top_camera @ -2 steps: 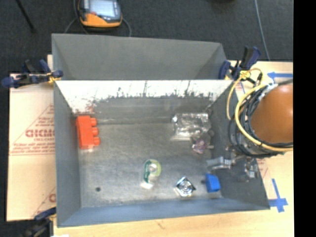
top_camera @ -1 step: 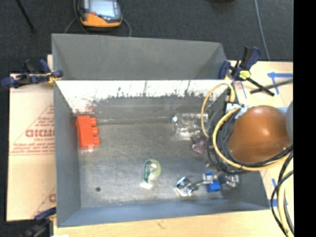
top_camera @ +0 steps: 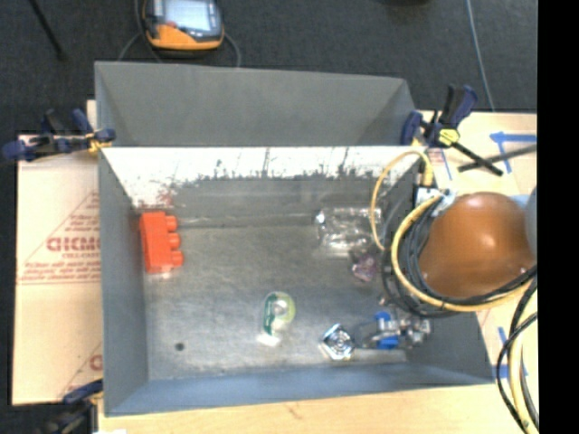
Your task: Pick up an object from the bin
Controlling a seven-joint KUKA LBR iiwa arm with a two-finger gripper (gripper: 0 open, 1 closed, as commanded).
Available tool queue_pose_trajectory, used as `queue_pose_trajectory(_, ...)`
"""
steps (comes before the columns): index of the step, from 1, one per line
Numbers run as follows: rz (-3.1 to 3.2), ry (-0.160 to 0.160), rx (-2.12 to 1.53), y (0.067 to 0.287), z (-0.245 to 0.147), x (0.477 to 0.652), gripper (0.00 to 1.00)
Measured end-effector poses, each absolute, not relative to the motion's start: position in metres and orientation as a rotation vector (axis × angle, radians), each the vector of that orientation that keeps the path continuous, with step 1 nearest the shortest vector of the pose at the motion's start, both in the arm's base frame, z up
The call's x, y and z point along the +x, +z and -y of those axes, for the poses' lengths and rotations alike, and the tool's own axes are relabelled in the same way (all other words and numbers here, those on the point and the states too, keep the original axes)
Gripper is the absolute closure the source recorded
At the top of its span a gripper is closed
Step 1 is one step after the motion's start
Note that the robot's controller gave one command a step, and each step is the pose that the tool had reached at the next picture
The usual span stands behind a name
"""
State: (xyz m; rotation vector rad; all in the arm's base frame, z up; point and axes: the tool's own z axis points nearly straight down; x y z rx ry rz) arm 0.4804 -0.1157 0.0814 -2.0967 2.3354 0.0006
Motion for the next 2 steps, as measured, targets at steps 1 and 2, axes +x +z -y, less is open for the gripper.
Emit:
queue_pose_trajectory(1, -2.302, -0.012, -2.129, 0.196, 0.120, 0.490, 1.00)
queue_pose_trajectory(2, -2.337, -0.010, -2.093, 0.258, 0.122, 0.480, 1.00)
